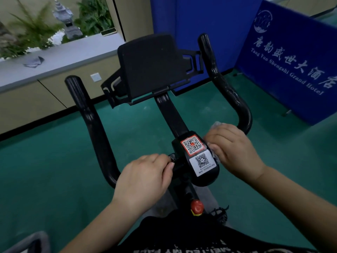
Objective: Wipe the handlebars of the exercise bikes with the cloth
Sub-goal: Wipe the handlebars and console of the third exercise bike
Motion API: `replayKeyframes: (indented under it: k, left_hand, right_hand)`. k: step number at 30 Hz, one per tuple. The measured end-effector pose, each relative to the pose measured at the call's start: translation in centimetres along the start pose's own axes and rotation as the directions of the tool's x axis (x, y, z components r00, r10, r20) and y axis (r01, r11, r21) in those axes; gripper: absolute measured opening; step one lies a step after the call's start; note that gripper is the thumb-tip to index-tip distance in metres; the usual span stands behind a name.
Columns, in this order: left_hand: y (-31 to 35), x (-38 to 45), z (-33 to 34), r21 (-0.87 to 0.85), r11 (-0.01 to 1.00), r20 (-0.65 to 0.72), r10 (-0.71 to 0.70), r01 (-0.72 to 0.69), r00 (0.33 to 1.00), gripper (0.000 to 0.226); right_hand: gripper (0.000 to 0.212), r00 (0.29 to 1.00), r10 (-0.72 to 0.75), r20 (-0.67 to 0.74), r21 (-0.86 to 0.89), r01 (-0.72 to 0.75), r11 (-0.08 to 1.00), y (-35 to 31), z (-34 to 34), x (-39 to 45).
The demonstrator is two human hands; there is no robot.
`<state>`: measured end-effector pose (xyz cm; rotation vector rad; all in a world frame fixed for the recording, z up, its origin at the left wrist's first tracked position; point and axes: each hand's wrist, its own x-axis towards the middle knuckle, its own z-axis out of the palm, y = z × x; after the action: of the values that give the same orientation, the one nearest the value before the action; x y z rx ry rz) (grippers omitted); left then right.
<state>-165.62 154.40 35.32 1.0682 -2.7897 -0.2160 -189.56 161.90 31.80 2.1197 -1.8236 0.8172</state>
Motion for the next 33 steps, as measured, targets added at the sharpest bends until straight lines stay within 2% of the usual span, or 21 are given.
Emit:
replayKeyframes:
  k: [2, 4, 8, 10, 12, 15, 16, 19, 21, 22, 24, 28, 33]
  left_hand:
    - [0.0, 0.1, 0.0, 0.001, 1.0, -0.004, 0.011, -0.011, 1.0, 0.035]
    - [0.0, 0.1, 0.0, 0.009, 1.0, -0.01, 0.018, -0.018, 1.0, 0.035]
    - [-0.1, 0.1, 0.0, 0.003, 1.0, -0.014, 0.012, -0.012, 1.0, 0.035]
    - [-0.2, 0.0, 0.1, -0.011, 1.0, -0.02, 0.013, -0.014, 1.0, 0.035]
    - [-0.3, 0.0, 0.1, -0.021, 1.0, -0.023, 0.01, -0.01, 1.0, 0.035]
    - [-0.2, 0.0, 0.0, -0.021, 1.0, -0.031, 0.009, -0.009, 0.999, 0.035]
    - [-0.2, 0.0, 0.1, -0.017, 1.0, -0.037, 0.013, -0.013, 0.999, 0.035]
    - [-0.2, 0.0, 0.1, -0.011, 1.0, -0.038, 0.02, -0.02, 0.999, 0.034]
    - [-0.1, 0.1, 0.1, 0.0, 1.0, -0.04, 0.016, -0.016, 0.999, 0.033]
    - [0.0, 0.1, 0.1, 0.008, 1.0, -0.04, 0.018, -0.017, 0.999, 0.032]
    - [0.1, 0.2, 0.1, 0.02, 1.0, -0.045, 0.024, -0.023, 0.999, 0.031]
    - [0.2, 0.2, 0.0, 0.023, 0.999, -0.048, 0.027, -0.026, 0.998, 0.029]
    - [-0.1, 0.1, 0.0, 0.014, 1.0, -0.038, 0.011, -0.01, 0.999, 0.031]
  right_hand:
    - [0.046, 0.995, -0.081, 0.055, 0.007, 0.081, 0.997, 1.3, -0.5, 0.0]
    - [0.052, 0.993, -0.084, 0.083, 0.024, 0.082, 0.996, 3.5, -1.4, 0.0]
    - [0.045, 0.994, 0.109, -0.002, 0.001, -0.109, 0.994, 6.5, -3.3, 0.4]
    - [0.042, 0.97, 0.24, -0.031, -0.009, -0.24, 0.971, 6.6, -3.5, 1.3]
    - [0.035, 0.885, 0.446, -0.136, 0.021, -0.447, 0.894, 5.9, -4.4, 2.7]
    - [0.035, 0.661, 0.695, -0.284, 0.148, -0.685, 0.713, 5.7, -5.8, 3.4]
    - [0.035, 0.629, 0.732, -0.262, 0.178, -0.714, 0.677, 5.7, -5.7, 3.2]
    - [0.023, 0.595, 0.804, -0.001, 0.141, -0.796, 0.589, 4.7, -3.2, 1.4]
    - [0.046, 0.547, 0.829, 0.113, 0.03, -0.836, 0.548, 3.5, -2.2, 0.9]
    - [0.053, 0.534, 0.838, 0.113, -0.005, -0.843, 0.537, 3.6, -1.9, 1.3]
    - [0.052, 0.532, 0.837, 0.127, -0.064, -0.838, 0.542, 4.9, -1.8, 3.2]
    - [0.035, 0.609, 0.748, 0.263, -0.125, -0.748, 0.652, 8.5, -1.7, 8.4]
    - [0.057, 0.645, 0.695, 0.317, -0.105, -0.705, 0.702, 8.9, -1.8, 10.0]
